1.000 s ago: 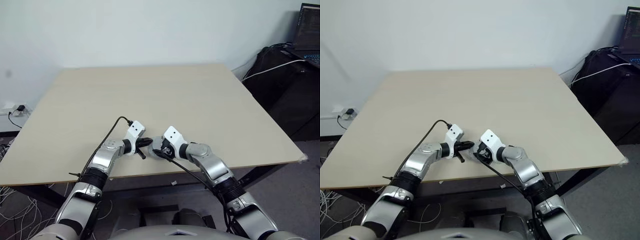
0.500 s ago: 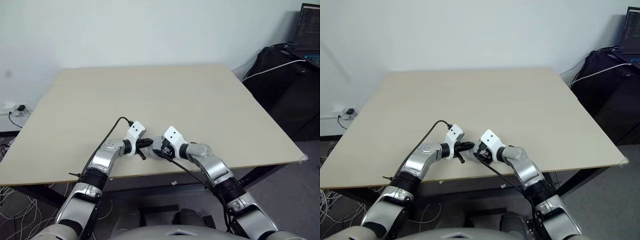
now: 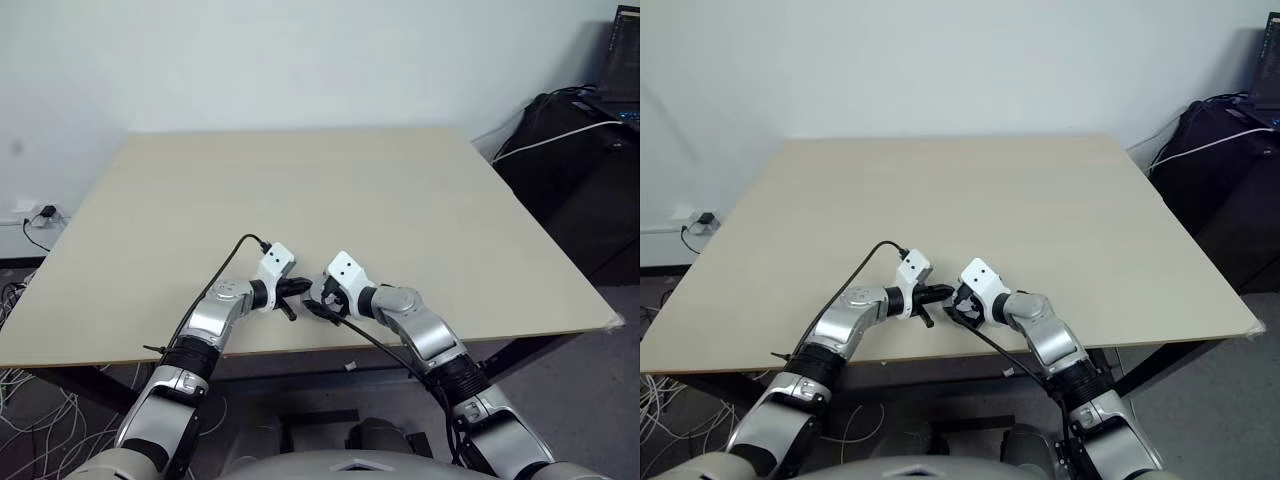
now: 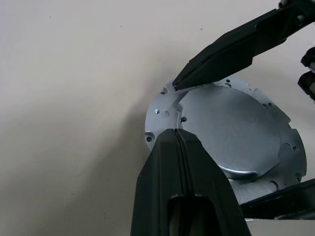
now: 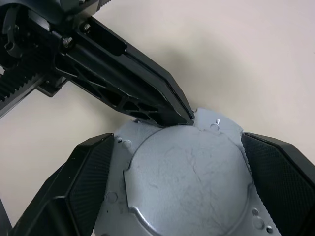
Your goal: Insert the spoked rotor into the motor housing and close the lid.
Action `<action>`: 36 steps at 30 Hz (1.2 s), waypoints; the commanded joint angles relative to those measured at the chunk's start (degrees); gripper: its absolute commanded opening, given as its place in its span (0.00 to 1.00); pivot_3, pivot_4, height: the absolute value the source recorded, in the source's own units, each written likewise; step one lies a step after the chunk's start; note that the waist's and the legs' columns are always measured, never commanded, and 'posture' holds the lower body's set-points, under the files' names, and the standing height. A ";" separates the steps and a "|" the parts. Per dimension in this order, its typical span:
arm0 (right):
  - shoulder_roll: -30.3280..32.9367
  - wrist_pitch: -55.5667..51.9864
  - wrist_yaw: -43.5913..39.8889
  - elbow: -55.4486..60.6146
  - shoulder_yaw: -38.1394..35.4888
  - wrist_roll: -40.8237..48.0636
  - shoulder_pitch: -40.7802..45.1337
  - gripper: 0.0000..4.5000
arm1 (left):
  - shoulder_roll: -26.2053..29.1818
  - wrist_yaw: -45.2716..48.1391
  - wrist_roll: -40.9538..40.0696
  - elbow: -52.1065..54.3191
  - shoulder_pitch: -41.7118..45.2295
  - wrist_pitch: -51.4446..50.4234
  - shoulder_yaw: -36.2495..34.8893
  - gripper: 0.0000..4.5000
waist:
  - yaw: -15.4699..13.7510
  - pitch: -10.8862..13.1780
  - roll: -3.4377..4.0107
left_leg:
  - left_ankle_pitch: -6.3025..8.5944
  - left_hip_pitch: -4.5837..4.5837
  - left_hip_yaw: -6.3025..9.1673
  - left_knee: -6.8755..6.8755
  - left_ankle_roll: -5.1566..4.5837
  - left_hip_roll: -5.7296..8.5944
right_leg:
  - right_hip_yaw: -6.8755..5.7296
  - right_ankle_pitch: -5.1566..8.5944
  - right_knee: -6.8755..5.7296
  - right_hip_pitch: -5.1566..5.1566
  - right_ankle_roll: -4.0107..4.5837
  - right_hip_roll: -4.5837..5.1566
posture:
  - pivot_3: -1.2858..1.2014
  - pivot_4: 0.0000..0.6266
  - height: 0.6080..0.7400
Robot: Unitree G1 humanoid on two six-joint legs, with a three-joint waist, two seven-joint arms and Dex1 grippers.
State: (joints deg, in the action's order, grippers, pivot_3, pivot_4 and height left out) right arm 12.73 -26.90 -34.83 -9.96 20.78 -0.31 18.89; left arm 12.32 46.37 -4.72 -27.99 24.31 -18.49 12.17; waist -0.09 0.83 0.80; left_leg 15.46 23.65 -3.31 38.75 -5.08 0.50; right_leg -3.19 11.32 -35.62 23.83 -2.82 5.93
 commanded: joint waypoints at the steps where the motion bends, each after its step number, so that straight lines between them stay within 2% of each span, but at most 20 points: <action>1: -0.21 -0.87 -0.28 0.54 0.25 -0.17 0.16 0.99 | -0.31 0.15 0.97 -0.97 -0.56 -1.07 1.50 0.00 | -0.09 0.00 -0.01 | 0.00 0.00 0.00 -0.02 0.00 0.00 | 0.00 0.00 0.02 0.00 0.00 0.01 | 0.52 0.00 1.00; 11: 3.98 -3.50 -4.48 9.18 -3.01 3.96 -1.46 0.99 | -0.26 0.38 1.14 -1.57 -0.40 -0.79 1.68 0.00 | -0.83 0.01 -0.02 | 0.00 0.06 0.02 -0.34 0.00 0.00 | -0.08 -0.02 0.42 0.01 0.02 0.00 | 0.52 0.00 1.00; 24: 6.50 -6.20 -2.86 17.75 -10.38 8.94 -4.82 0.99 | -0.84 0.87 1.32 -2.69 -0.31 -0.28 2.09 0.00 | -1.43 0.01 -0.03 | 0.00 0.10 0.02 -0.64 -0.01 0.05 | -0.09 -0.04 0.79 0.01 0.04 0.02 | 0.52 0.00 1.00; 36: 1.47 -22.68 7.45 25.93 -25.82 21.23 -9.67 0.99 | -0.85 0.95 1.43 -3.18 -0.27 0.48 2.22 0.00 | -1.69 -0.02 -0.03 | 0.00 0.09 0.02 -0.64 -0.01 0.05 | -0.08 -0.04 0.78 0.00 0.04 0.04 | 0.52 0.00 1.00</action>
State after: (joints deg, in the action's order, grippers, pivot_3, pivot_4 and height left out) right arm 14.88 -47.38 -28.74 12.53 -2.43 18.23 8.78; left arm 11.36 47.53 -4.87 -28.95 24.74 -16.97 12.88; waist -1.79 0.82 0.77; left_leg 15.46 23.74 -3.28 38.10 -5.09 0.55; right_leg -3.27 11.28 -34.84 23.82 -2.78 5.97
